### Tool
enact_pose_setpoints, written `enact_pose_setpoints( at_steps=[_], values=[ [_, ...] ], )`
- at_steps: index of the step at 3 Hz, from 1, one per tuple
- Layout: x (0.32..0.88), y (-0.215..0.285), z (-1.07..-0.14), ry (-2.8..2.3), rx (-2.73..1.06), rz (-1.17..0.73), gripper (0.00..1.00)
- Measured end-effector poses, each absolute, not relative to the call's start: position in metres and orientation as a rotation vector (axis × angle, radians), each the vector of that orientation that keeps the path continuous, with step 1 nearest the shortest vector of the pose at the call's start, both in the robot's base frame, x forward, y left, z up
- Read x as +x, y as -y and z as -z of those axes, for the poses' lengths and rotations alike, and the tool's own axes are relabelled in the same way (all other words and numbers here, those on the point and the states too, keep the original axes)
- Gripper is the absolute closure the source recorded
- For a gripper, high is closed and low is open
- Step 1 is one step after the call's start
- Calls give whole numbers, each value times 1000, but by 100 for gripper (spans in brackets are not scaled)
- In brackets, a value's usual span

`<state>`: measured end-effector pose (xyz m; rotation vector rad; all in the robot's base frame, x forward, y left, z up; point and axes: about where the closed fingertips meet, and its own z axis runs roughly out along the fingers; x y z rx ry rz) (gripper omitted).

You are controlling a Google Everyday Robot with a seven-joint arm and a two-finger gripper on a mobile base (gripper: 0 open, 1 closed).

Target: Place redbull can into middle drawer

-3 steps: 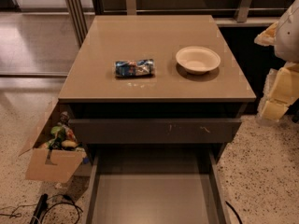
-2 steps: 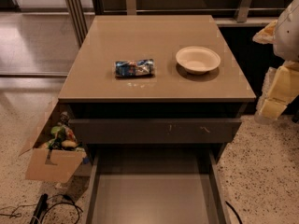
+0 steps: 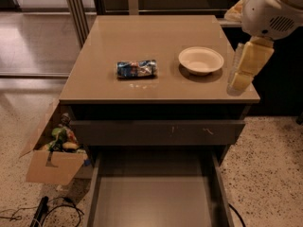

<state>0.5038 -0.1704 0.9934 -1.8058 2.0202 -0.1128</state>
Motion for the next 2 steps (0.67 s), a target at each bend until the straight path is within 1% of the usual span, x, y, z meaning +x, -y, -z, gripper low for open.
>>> enact_pose_setpoints(
  at_steps=[2],
  values=[
    [571, 120, -984, -1896, -1833, 19, 0]
  ],
)
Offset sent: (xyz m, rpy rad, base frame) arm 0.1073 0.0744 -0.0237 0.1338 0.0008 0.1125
